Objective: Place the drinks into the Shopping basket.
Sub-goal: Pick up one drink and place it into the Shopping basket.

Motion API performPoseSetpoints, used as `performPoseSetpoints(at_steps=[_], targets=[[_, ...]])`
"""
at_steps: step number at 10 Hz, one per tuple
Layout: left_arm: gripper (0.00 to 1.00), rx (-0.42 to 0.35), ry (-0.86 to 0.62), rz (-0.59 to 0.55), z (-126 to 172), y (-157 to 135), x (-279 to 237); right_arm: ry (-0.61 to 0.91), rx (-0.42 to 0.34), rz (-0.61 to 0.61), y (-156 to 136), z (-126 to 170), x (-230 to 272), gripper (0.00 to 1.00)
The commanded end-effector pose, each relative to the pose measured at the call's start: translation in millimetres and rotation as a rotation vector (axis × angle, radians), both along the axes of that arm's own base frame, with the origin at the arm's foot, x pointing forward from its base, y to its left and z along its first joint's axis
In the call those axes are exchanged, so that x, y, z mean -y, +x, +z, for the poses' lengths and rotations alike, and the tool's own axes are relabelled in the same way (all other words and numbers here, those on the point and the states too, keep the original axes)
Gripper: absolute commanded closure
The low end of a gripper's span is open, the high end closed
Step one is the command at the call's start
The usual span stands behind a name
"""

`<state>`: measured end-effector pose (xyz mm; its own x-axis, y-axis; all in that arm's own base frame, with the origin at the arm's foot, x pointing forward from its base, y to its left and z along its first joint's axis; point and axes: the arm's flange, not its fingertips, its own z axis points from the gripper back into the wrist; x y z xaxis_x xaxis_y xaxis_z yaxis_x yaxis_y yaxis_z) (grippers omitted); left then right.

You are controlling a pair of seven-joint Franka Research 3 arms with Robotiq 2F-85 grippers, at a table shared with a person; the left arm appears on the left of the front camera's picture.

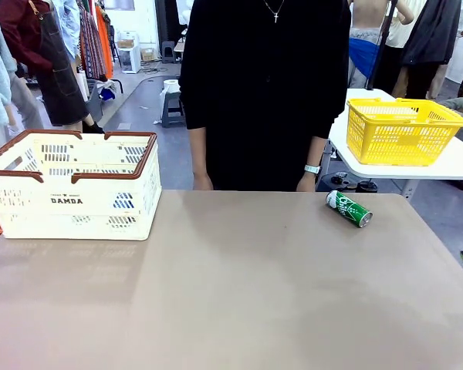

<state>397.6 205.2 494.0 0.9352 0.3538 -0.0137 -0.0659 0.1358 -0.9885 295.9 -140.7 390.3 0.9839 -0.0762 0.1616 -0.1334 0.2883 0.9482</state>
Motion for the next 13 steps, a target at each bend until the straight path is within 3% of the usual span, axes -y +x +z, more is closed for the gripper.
performPoseSetpoints(at_steps=[1,3,5,6,7,8,10,11,13], targets=[[0.00,0.002,0.001,-0.008,0.3,-2.4,-0.5,-0.403,-0.046,-0.013,45.6,22.7,-39.7,0.00],[0.00,0.002,0.001,-0.008,0.3,-2.4,-0.5,-0.878,-0.063,-0.112,95.5,25.9,-69.8,0.00],[0.00,0.002,0.001,-0.008,0.3,-2.4,-0.5,-1.090,0.012,-0.113,112.4,18.9,-101.7,0.00],[0.00,0.002,0.001,-0.008,0.3,-2.4,-0.5,-1.128,0.075,-0.162,107.4,20.5,-109.2,0.00],[0.00,0.002,0.001,-0.008,0.3,-2.4,-0.5,-1.064,0.051,-0.184,79.4,30.7,-106.9,0.00],[0.00,0.002,0.001,-0.008,0.3,-2.4,-0.5,-0.962,0.130,-0.120,120.4,31.9,-109.7,0.00],[0.00,0.002,0.001,-0.008,0.3,-2.4,-0.5,-1.045,0.126,-0.142,107.1,26.6,-111.1,0.00],[0.00,0.002,0.001,-0.008,0.3,-2.4,-0.5,-1.106,0.133,-0.051,140.2,27.6,-115.6,0.00],[0.00,0.002,0.001,-0.008,0.3,-2.4,-0.5,-1.163,0.187,-0.039,204.0,38.4,-118.7,0.00]])
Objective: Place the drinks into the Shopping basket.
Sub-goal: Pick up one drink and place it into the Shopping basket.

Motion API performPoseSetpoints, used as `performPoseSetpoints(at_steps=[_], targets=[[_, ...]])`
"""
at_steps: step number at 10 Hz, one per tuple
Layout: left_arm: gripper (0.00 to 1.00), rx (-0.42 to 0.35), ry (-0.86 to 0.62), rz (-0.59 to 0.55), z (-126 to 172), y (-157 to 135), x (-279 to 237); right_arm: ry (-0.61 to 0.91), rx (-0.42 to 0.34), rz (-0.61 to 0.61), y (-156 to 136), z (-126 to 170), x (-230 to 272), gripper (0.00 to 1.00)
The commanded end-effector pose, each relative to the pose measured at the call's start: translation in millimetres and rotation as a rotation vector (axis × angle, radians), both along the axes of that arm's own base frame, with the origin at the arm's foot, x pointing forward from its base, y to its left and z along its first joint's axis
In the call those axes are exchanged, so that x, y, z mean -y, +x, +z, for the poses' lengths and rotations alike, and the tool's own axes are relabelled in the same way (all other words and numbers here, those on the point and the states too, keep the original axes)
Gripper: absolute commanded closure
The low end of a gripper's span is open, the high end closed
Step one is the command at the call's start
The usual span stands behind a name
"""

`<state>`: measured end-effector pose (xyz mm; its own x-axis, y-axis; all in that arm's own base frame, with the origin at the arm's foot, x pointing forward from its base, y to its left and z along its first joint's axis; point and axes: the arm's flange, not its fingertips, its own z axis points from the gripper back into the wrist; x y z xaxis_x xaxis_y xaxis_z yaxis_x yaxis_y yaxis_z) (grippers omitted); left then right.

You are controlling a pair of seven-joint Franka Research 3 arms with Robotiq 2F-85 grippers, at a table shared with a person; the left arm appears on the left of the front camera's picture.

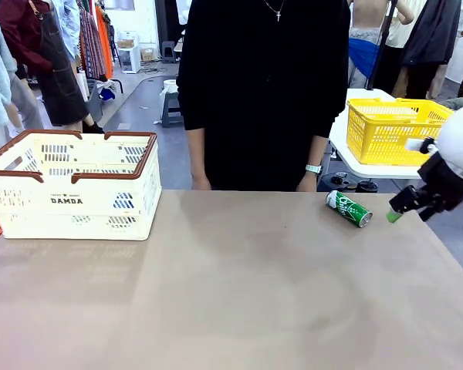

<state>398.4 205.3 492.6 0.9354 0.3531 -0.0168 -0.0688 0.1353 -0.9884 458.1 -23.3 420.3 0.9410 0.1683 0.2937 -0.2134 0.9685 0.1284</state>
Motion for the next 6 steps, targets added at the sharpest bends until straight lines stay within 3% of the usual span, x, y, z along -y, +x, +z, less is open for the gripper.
performPoseSetpoints(at_steps=[1,3,6], targets=[[0.00,0.005,0.002,-0.008,1.6,-3.3,-0.3,-0.076,0.015,0.006,70.3,6.5,-6.3,0.00],[0.00,0.005,0.002,-0.008,1.6,-3.3,-0.3,-0.094,-0.032,-0.005,126.8,-13.9,-9.1,0.00],[0.00,0.005,0.002,-0.008,1.6,-3.3,-0.3,-0.078,-0.040,-0.063,173.6,-49.0,-16.4,0.00]])
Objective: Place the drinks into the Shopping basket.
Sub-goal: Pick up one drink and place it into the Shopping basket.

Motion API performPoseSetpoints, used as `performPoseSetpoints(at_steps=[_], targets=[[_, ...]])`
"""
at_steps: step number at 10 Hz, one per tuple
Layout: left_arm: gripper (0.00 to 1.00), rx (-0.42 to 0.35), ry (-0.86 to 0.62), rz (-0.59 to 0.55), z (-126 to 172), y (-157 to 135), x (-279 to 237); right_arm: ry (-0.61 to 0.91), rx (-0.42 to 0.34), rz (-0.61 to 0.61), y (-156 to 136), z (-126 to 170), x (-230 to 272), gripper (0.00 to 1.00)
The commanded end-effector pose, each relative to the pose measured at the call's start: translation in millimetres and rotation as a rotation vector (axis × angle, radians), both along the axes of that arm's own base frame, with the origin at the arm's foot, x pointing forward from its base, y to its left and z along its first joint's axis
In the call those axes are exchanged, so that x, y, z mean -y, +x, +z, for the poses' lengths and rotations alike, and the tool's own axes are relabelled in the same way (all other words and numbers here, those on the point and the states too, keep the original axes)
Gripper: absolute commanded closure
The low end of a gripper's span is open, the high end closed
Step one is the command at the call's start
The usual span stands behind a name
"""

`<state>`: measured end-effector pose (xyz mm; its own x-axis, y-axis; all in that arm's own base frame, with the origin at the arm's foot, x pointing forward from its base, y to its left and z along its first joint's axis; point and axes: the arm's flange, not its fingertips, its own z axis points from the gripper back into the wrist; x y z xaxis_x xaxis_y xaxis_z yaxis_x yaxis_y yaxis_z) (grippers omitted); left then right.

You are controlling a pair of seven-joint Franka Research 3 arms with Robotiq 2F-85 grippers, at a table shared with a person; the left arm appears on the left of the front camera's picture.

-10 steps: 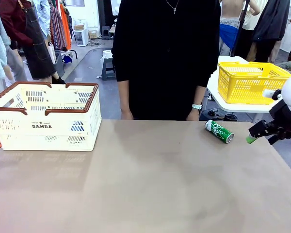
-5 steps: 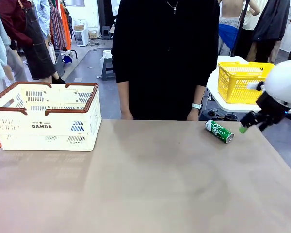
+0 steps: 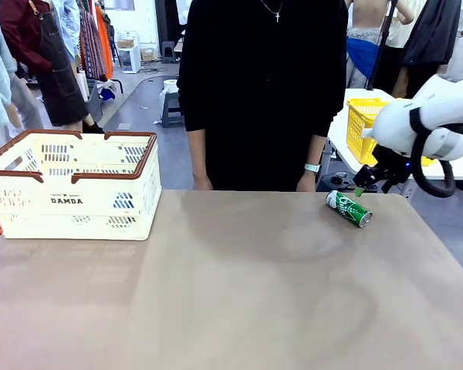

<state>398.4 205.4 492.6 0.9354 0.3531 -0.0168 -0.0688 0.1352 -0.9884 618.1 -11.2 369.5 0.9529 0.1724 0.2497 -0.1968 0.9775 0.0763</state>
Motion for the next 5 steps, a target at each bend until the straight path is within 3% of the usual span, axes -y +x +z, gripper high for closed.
performPoseSetpoints(at_steps=[1,3,5], targets=[[0.00,0.005,0.002,-0.008,1.7,-3.3,-0.3,0.011,-0.028,-0.100,21.8,-8.7,-6.2,0.00],[0.00,0.005,0.002,-0.008,1.7,-3.3,-0.3,0.027,-0.071,-0.186,26.9,-18.3,-7.6,0.00],[0.00,0.005,0.002,-0.008,1.7,-3.3,-0.3,-0.006,-0.052,-0.177,29.4,-21.6,-14.2,0.00]])
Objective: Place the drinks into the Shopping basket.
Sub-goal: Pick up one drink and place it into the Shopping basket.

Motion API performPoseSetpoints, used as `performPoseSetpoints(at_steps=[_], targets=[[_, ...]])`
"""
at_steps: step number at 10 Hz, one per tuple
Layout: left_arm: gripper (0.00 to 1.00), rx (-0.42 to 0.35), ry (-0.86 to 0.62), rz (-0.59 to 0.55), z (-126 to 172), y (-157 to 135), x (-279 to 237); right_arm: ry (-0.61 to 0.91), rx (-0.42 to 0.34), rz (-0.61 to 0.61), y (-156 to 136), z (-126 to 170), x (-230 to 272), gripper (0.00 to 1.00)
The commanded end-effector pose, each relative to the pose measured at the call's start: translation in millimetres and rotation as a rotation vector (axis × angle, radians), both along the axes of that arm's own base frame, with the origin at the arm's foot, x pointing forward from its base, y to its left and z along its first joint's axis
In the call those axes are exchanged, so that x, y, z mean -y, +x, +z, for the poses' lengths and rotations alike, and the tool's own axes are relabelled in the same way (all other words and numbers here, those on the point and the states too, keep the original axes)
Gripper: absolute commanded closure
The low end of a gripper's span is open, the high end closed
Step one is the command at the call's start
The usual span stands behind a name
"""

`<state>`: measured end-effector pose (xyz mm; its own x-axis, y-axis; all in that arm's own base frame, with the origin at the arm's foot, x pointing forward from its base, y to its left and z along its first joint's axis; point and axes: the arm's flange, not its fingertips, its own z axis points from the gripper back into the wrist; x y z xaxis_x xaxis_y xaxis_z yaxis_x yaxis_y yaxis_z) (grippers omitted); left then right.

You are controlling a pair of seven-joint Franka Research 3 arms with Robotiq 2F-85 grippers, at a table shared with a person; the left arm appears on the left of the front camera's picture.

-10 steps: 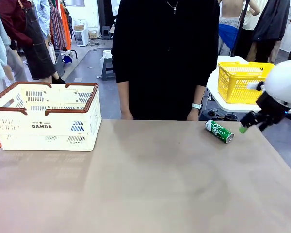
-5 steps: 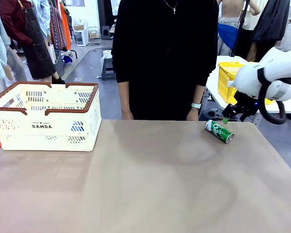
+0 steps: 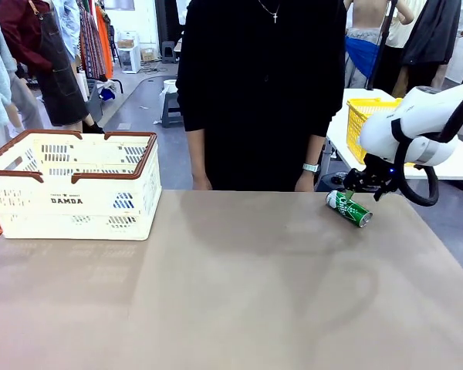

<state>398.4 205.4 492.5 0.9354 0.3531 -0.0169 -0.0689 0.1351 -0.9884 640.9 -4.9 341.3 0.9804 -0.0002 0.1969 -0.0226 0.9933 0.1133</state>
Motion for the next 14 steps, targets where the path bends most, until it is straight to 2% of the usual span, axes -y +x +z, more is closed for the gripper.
performPoseSetpoints(at_steps=[1,3,4,6,9,13,14], targets=[[0.00,0.005,0.002,-0.008,1.7,-3.3,-0.3,-0.035,0.017,0.055,7.7,5.9,-10.8,0.00],[0.00,0.005,0.002,-0.008,1.7,-3.3,-0.3,-0.079,-0.019,0.331,14.8,-2.1,-10.3,0.00],[0.00,0.005,0.002,-0.008,1.7,-3.3,-0.3,-0.103,-0.005,0.423,16.5,-6.3,-10.5,0.00],[0.00,0.005,0.002,-0.008,1.7,-3.3,-0.3,-0.146,0.071,0.553,15.3,-7.6,-16.1,0.00],[0.00,0.005,0.002,-0.008,1.7,-3.3,-0.3,-0.120,0.043,0.613,18.9,-15.4,-20.7,0.00],[0.00,0.005,0.002,-0.008,1.7,-3.3,-0.3,-0.137,0.061,0.647,24.6,-35.7,-24.0,0.00],[0.00,0.005,0.002,-0.008,1.7,-3.3,-0.3,-0.146,0.086,0.633,24.8,-40.1,-24.4,0.00]])
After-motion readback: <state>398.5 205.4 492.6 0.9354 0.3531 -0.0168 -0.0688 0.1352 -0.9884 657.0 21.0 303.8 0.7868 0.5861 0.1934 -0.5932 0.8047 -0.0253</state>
